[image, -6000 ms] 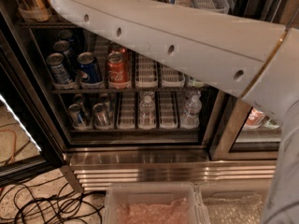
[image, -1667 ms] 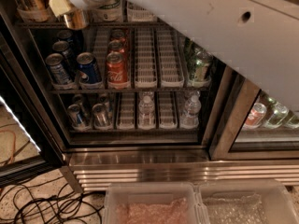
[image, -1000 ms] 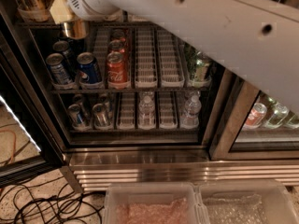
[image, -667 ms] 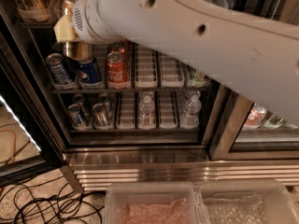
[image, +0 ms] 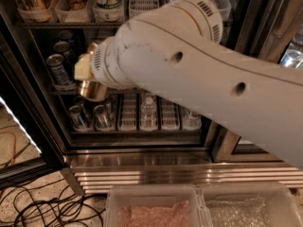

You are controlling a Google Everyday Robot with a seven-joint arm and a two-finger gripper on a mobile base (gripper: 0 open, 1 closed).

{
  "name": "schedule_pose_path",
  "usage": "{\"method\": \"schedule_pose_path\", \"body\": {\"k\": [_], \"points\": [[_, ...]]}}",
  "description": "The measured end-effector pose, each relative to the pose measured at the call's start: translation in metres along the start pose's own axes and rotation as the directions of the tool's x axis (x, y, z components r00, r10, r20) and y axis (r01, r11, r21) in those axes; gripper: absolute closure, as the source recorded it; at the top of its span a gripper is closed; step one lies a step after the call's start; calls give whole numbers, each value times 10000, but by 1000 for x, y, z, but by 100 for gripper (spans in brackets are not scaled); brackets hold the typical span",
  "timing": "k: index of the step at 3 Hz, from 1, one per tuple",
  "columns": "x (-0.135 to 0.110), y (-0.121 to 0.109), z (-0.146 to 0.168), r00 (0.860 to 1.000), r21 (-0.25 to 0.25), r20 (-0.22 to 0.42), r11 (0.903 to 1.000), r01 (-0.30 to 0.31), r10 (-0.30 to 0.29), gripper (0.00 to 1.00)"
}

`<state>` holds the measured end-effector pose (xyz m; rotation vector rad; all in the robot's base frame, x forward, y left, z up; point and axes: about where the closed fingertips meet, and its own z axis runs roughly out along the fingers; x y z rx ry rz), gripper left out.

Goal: Pick orange can from top shelf of fridge

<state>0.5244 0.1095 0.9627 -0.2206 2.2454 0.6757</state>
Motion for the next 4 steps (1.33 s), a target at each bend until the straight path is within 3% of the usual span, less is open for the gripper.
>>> {"method": "schedule_pose_path", "body": {"k": [2,3,4], "points": [[6,-4,-6,9992,-69,-12,9991,-411,411,100],[30,-32,-18,9815,167,19,9813,-1915,1915,100],[80,-74,-22,9204,807,-352,9191,-3857,3894,100]]}}
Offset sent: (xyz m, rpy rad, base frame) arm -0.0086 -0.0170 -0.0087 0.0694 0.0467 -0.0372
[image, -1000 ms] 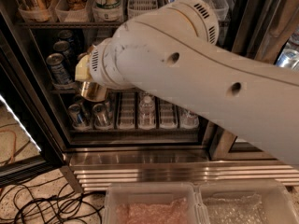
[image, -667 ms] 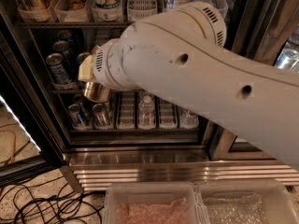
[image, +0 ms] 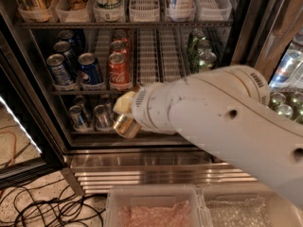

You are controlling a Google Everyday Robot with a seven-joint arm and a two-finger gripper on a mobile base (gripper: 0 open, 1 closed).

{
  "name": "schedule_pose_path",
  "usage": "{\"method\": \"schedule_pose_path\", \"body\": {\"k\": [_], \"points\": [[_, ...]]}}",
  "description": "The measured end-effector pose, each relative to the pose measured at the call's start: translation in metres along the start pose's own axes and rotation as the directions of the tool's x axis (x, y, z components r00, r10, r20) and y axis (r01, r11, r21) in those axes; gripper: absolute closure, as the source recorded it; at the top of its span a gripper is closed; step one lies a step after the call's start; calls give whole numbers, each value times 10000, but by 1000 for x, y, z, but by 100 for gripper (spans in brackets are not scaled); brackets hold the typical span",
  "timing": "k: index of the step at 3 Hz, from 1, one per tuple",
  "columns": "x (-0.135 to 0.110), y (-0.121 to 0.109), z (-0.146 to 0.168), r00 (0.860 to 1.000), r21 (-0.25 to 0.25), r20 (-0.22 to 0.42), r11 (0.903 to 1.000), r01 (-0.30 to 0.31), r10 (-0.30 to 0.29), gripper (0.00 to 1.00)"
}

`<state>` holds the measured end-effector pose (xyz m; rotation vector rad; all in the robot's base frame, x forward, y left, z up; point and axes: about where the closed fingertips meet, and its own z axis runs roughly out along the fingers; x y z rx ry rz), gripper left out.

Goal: Pick orange can from top shelf of fridge

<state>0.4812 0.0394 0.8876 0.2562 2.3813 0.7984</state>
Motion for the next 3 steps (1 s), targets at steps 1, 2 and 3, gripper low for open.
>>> {"method": "schedule_pose_path", "body": {"k": [1,2,3], "points": [[30,-44,9,9875,576,-668,9886,-1393,1430,100],[52,-68,19,9645,735,-1280,9721,-2229,2309,100],[52,-68,19,9645,735,-1280,9721,-2229,2309,100]]}}
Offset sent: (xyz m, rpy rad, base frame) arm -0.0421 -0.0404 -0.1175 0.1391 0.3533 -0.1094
